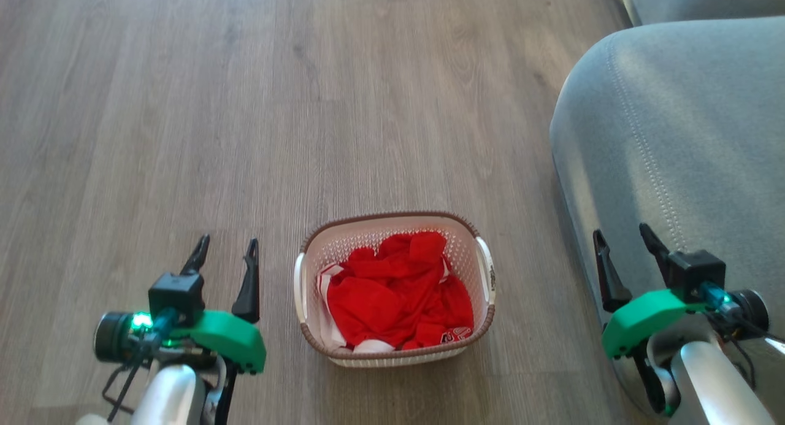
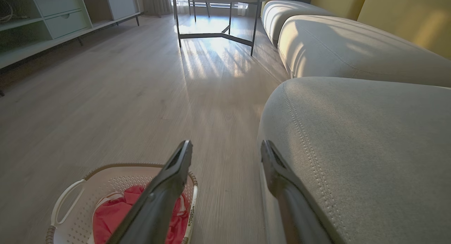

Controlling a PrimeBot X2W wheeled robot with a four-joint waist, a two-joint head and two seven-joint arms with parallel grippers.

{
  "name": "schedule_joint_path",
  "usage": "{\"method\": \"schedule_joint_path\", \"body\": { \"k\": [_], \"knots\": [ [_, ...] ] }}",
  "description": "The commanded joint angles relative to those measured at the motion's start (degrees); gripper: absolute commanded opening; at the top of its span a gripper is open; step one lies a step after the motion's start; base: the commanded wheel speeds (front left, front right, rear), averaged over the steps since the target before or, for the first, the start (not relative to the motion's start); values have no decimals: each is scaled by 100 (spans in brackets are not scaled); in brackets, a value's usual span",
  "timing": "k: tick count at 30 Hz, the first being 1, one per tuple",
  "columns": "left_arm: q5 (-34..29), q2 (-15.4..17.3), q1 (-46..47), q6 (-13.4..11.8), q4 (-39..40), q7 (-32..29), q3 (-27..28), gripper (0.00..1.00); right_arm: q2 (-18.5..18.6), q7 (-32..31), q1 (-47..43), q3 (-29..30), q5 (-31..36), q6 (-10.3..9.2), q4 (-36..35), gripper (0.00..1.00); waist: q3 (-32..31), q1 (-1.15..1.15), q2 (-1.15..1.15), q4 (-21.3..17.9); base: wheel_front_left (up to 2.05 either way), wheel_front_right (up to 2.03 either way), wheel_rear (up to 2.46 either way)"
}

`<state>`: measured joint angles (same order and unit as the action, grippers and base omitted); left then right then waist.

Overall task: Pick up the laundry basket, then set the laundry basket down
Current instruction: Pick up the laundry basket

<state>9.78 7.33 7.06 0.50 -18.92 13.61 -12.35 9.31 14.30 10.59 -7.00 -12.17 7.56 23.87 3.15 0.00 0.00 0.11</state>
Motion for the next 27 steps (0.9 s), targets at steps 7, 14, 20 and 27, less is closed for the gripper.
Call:
{"method": "schedule_joint_path", "body": {
  "k": [7, 14, 20, 27],
  "knots": [
    [43, 44, 636, -53, 31, 47, 134, 100, 74, 70, 418, -44, 8, -8, -96, 100, 360, 0, 0, 61, 0, 0, 0],
    [80, -1, 1122, -29, -290, 63, 100, 100, 96, 70, 726, 7, 44, -8, -10, 100, 930, 0, 0, 121, 0, 0, 0],
    [104, -51, 1612, 22, -676, 93, 64, 100, 102, 70, 1068, 40, 66, -8, 102, 100, 1545, 0, 0, 170, 0, 0, 0],
    [141, -121, 2150, 75, -1172, 121, 49, 100, 74, 70, 1437, 37, 118, -8, 301, 100, 2182, 0, 0, 222, 0, 0, 0]
  ]
}}
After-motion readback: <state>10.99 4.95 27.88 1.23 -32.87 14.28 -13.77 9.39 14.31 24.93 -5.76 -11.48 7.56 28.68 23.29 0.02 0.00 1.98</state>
